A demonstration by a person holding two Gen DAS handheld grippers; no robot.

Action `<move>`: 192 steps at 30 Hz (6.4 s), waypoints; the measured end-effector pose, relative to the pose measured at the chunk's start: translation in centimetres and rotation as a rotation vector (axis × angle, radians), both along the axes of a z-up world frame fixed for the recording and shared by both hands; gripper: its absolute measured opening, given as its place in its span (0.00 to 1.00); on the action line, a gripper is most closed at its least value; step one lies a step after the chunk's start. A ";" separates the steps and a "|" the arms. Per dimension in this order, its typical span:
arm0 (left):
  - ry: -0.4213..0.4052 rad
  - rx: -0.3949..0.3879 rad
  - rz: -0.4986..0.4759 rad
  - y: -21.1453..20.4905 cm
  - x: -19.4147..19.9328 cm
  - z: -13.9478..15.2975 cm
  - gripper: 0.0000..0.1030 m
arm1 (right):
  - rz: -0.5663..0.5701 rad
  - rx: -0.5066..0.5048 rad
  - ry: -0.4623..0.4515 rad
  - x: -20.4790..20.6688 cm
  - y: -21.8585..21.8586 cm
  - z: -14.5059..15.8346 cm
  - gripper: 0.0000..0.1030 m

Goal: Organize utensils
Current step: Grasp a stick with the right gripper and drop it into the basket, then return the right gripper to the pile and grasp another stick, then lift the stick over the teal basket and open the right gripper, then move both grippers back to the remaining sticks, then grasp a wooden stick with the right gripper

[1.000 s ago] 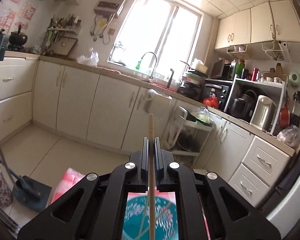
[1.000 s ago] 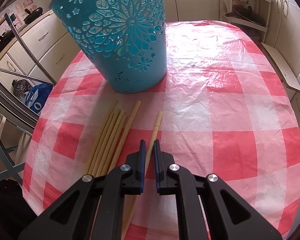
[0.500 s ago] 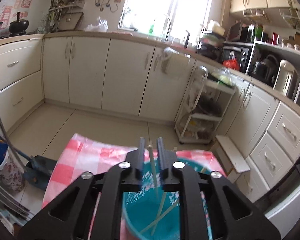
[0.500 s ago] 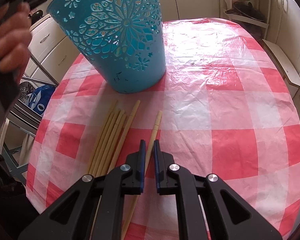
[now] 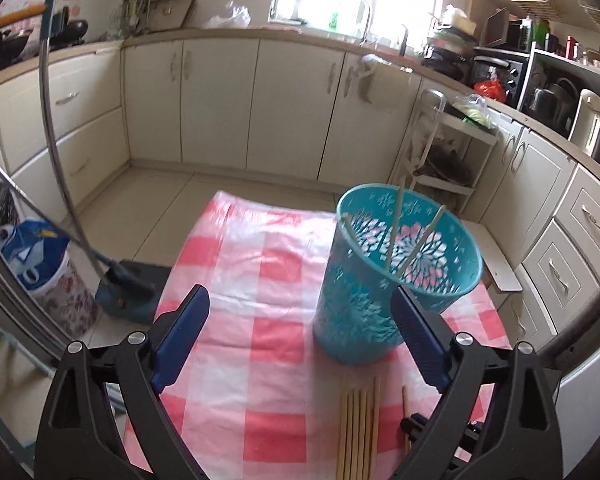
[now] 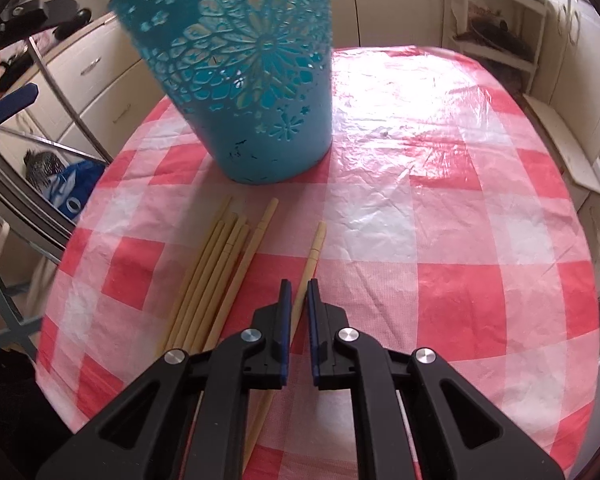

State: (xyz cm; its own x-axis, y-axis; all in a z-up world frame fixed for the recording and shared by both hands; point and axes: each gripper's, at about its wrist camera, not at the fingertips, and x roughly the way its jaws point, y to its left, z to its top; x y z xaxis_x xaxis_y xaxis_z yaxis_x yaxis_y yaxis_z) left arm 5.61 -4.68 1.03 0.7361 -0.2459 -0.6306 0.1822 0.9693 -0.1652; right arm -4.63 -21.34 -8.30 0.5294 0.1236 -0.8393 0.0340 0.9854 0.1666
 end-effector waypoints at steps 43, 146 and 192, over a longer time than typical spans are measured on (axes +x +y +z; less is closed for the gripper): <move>0.091 -0.180 0.167 7.6 3.6 0.0 0.86 | 0.068 0.264 -0.135 1.6 -3.1 11.8 0.44; 0.316 0.318 -0.183 -3.1 -0.9 -12.0 0.88 | 0.202 -0.081 -0.006 -0.2 2.1 0.5 0.12; 0.351 0.271 -0.257 -3.5 -1.6 -12.4 0.18 | 0.219 -0.075 0.016 0.0 0.8 0.8 0.10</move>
